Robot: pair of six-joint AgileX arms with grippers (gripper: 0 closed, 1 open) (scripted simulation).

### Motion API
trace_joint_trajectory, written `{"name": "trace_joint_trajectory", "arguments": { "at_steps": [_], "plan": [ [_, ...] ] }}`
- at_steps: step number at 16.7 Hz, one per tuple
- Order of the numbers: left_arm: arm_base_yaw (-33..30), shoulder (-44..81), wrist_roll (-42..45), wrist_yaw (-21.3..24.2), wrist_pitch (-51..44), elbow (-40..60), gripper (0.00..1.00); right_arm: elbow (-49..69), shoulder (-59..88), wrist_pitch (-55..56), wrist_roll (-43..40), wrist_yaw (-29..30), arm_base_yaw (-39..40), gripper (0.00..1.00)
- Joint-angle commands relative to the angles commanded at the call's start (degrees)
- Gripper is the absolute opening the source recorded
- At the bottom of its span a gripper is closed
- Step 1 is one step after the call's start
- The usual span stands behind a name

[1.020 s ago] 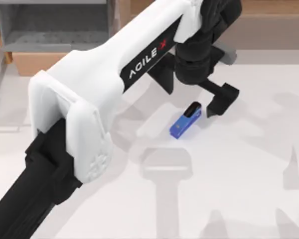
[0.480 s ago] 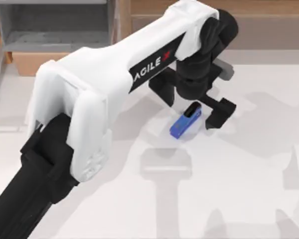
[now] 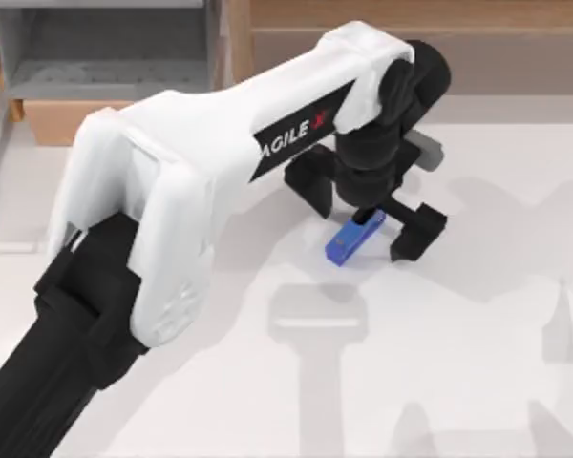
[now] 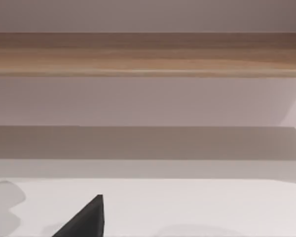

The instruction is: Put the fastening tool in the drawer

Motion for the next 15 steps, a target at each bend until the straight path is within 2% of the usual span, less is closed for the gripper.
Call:
{"name": "trace_joint_trajectory", "arguments": {
  "at_steps": [1, 14, 15],
  "plan": [
    [0.0, 0.0, 0.0, 0.0, 0.0, 0.0, 1.0, 0.0, 0.0, 0.0, 0.0, 0.0, 0.0, 1.0],
    [0.0, 0.0, 0.0, 0.0, 0.0, 0.0, 0.02, 0.0, 0.0, 0.0, 0.0, 0.0, 0.0, 1.0],
    [0.0, 0.0, 0.0, 0.0, 0.0, 0.0, 0.0, 0.0, 0.0, 0.0, 0.0, 0.0, 0.0, 1.0]
  ]
}}
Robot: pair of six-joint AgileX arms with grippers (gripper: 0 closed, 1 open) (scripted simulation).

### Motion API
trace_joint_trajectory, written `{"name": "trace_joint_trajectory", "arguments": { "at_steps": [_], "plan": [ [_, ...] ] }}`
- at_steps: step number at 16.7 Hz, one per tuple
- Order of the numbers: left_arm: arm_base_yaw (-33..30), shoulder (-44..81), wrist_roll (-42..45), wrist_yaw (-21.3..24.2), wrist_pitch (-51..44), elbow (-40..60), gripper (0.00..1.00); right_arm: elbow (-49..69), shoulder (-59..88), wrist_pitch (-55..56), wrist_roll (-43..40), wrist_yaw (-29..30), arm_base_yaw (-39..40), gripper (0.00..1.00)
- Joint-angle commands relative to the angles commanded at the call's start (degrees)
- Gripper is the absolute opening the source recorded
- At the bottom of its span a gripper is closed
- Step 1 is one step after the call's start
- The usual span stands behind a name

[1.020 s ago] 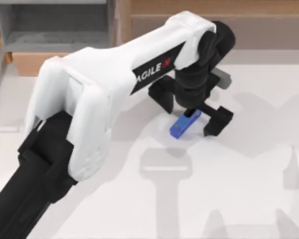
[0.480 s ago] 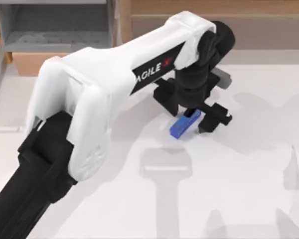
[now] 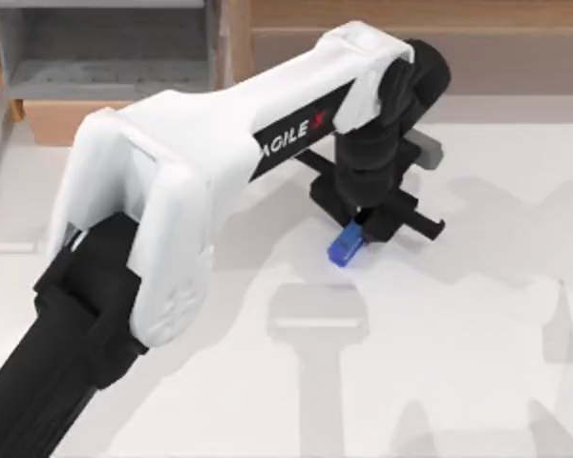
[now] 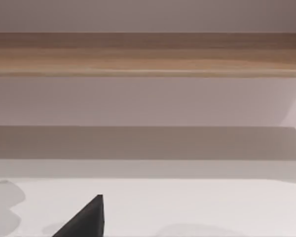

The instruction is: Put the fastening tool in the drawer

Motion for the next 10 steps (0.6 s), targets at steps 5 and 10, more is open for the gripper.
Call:
{"name": "trace_joint_trajectory", "arguments": {
  "at_steps": [5, 10],
  "plan": [
    [0.0, 0.0, 0.0, 0.0, 0.0, 0.0, 0.0, 0.0, 0.0, 0.0, 0.0, 0.0, 0.0, 1.0],
    [-0.2, 0.08, -0.01, 0.09, -1.05, 1.03, 0.0, 0.0, 0.0, 0.0, 0.0, 0.0, 0.0, 1.0]
  ]
}}
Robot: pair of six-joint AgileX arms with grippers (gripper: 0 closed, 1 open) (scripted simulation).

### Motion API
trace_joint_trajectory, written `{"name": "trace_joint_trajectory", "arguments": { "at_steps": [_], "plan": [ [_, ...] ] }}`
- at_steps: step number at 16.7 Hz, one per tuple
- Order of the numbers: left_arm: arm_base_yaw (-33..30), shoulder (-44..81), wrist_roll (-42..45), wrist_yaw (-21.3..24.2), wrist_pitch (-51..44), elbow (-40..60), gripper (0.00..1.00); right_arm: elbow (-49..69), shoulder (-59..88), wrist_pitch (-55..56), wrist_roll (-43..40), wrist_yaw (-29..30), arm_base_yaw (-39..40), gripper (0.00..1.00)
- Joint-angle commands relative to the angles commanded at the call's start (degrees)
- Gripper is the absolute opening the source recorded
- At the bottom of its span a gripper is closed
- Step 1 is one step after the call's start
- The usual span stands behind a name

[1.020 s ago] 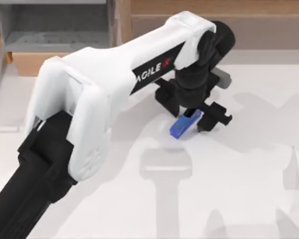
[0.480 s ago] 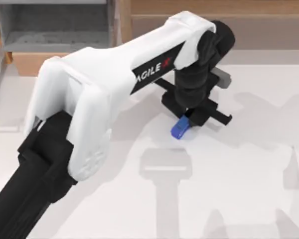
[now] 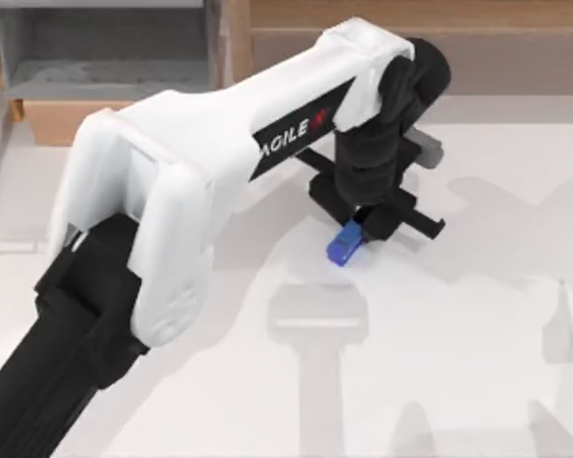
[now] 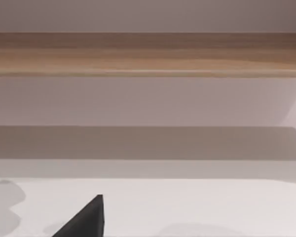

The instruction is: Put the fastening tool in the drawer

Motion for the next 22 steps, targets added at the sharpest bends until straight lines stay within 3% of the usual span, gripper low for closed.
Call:
{"name": "trace_joint_trajectory", "arguments": {
  "at_steps": [5, 14, 18, 22],
  "plan": [
    [0.0, 0.78, -0.03, 0.02, -6.29, 7.33, 0.0, 0.0, 0.0, 0.0, 0.0, 0.0, 0.0, 1.0],
    [1.99, -5.13, 2.8, 0.91, -8.73, 7.5, 0.0, 0.0, 0.0, 0.0, 0.0, 0.0, 0.0, 1.0],
    [8.74, -16.59, 8.37, 2.54, -11.19, 6.48, 0.0, 0.0, 0.0, 0.0, 0.0, 0.0, 0.0, 1.0],
    [21.37, -25.85, 13.5, 3.48, -11.72, 3.45, 0.0, 0.0, 0.0, 0.0, 0.0, 0.0, 0.0, 1.0]
  ]
}}
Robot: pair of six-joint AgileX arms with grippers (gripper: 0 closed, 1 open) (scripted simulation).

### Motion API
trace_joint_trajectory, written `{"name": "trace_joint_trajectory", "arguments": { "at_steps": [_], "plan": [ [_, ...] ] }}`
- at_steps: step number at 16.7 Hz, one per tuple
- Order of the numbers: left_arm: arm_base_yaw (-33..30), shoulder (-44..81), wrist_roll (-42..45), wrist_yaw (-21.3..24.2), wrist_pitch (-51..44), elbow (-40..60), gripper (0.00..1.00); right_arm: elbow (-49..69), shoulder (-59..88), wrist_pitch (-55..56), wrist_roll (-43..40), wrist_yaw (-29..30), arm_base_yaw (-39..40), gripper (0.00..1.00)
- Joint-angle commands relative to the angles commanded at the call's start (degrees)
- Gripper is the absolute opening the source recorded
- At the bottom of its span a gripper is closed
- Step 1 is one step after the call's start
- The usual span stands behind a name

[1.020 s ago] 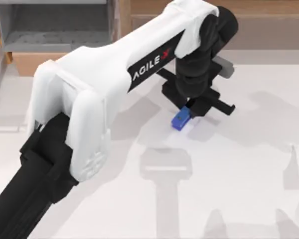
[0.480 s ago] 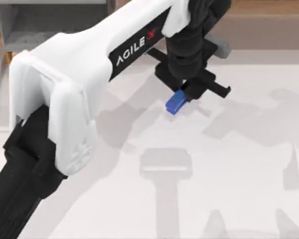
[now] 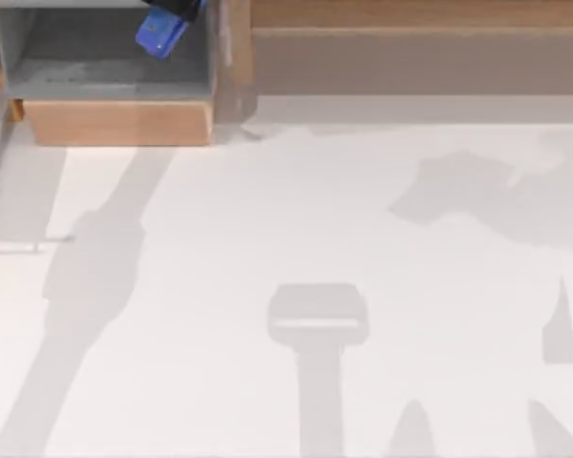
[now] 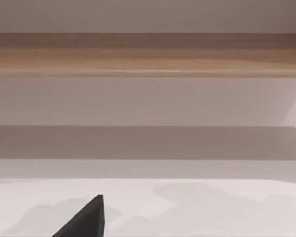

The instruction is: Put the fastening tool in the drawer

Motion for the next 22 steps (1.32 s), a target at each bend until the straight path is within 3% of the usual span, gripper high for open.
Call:
{"name": "trace_joint_trajectory", "arguments": {
  "at_steps": [6, 10, 13, 22],
  "plan": [
    [25.37, -2.0, 4.41, -0.44, 4.0, -6.78, 0.0, 0.0, 0.0, 0.0, 0.0, 0.0, 0.0, 1.0],
    [36.9, 4.23, 6.38, -0.54, 9.21, -10.87, 0.0, 0.0, 0.0, 0.0, 0.0, 0.0, 0.0, 1.0],
    [40.08, 9.87, 7.99, -0.3, 12.51, -13.39, 0.0, 0.0, 0.0, 0.0, 0.0, 0.0, 0.0, 1.0],
    [40.26, 13.74, 9.75, -0.67, 12.46, -16.65, 0.0, 0.0, 0.0, 0.0, 0.0, 0.0, 0.0, 1.0]
  ]
}}
